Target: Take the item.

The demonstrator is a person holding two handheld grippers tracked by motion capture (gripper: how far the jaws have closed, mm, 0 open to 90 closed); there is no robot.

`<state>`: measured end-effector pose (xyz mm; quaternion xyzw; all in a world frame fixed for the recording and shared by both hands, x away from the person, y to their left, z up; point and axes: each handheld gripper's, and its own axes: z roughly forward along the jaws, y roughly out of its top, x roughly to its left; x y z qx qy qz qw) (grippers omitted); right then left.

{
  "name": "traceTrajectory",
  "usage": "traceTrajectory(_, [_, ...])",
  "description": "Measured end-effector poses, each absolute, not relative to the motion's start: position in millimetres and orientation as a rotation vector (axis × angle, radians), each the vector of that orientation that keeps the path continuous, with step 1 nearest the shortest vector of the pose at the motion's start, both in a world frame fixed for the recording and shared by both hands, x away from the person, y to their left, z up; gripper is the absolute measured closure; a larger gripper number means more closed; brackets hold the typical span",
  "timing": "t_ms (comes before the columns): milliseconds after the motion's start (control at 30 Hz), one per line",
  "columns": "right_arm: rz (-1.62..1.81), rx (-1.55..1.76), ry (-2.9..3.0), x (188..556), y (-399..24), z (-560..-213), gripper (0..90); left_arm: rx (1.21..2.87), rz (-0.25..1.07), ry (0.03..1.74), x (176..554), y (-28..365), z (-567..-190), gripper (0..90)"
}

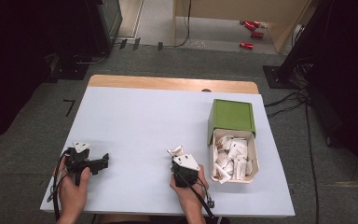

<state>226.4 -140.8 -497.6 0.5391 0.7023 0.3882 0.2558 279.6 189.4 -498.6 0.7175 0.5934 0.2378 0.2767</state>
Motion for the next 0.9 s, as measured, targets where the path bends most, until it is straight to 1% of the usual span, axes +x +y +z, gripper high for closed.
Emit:
traceTrajectory(67, [1.036,1.479,1.936,227,-140,-500,82.7,1.927,0.638,1.594,280,189,-499,0.0])
traceTrajectory(133, [1.033,1.482,1.939,227,-141,-500,81.0,1.927,0.639,1.594,280,189,-499,0.0])
traceTrajectory(200, [1.052,1.491,1.936,227,-142,-497,76.3,1.927,0.638,1.594,280,189,-499,0.0])
traceTrajectory(233, [1.052,1.491,1.936,227,-142,-497,76.3,1.927,0.638,1.594,280,189,-499,0.0])
traceTrajectory(300, [1.072,1.496,1.931,226,-143,-494,71.1,1.927,0.638,1.594,280,189,-499,0.0])
traceTrajectory(367, [1.100,1.496,1.929,225,-145,-490,67.8,1.926,0.638,1.594,280,189,-499,0.0])
traceTrajectory(467, [1.124,1.501,1.927,223,-146,-485,63.9,1.927,0.638,1.594,280,189,-499,0.0])
traceTrajectory(567, [1.179,1.521,1.965,222,-147,-478,61.9,1.927,0.639,1.594,280,189,-499,0.0])
traceTrajectory(667, [1.196,1.488,2.015,220,-143,-472,57.0,1.927,0.638,1.594,280,189,-499,0.0])
traceTrajectory(700, [1.198,1.468,2.019,219,-142,-470,53.9,1.927,0.638,1.594,280,189,-499,0.0])
traceTrajectory(900, [1.219,1.477,1.979,216,-141,-457,42.5,1.927,0.638,1.594,280,189,-499,0.0])
